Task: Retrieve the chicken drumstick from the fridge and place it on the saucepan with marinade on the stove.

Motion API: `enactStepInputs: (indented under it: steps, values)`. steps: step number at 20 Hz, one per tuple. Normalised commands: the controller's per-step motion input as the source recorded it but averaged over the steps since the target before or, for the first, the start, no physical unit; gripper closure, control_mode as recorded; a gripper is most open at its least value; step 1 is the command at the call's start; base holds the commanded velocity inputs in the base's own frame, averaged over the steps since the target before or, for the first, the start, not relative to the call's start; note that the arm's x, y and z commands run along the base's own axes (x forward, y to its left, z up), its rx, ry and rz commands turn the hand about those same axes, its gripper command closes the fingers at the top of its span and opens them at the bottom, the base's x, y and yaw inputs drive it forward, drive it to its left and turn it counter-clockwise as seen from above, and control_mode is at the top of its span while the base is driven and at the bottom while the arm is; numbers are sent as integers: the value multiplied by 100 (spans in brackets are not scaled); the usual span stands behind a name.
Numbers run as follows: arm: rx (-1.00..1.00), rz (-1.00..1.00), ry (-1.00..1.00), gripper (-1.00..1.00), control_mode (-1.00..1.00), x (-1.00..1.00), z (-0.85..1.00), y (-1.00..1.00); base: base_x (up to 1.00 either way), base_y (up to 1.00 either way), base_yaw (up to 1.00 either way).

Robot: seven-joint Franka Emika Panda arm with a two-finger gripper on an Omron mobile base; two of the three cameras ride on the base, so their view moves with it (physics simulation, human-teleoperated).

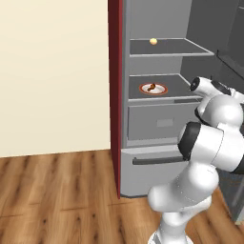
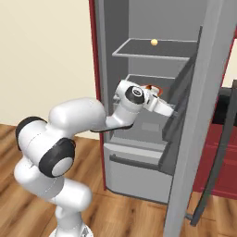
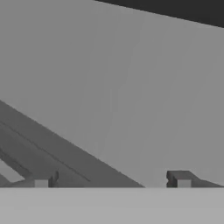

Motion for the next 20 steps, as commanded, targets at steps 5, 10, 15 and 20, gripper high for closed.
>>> enactStepInputs:
  steps: [5, 10, 15, 20]
  values:
    - [0, 3, -22, -100, -100, -31, 21, 30, 0, 0, 0]
    - [-6, 27, -1, -100, -100, -32, 62, 100, 0, 0, 0]
    - [-6, 57, 19, -100, -100, -49, 48, 85, 0, 0, 0]
    - [4, 54, 29, -100, -100, -51, 12, 48, 0, 0, 0]
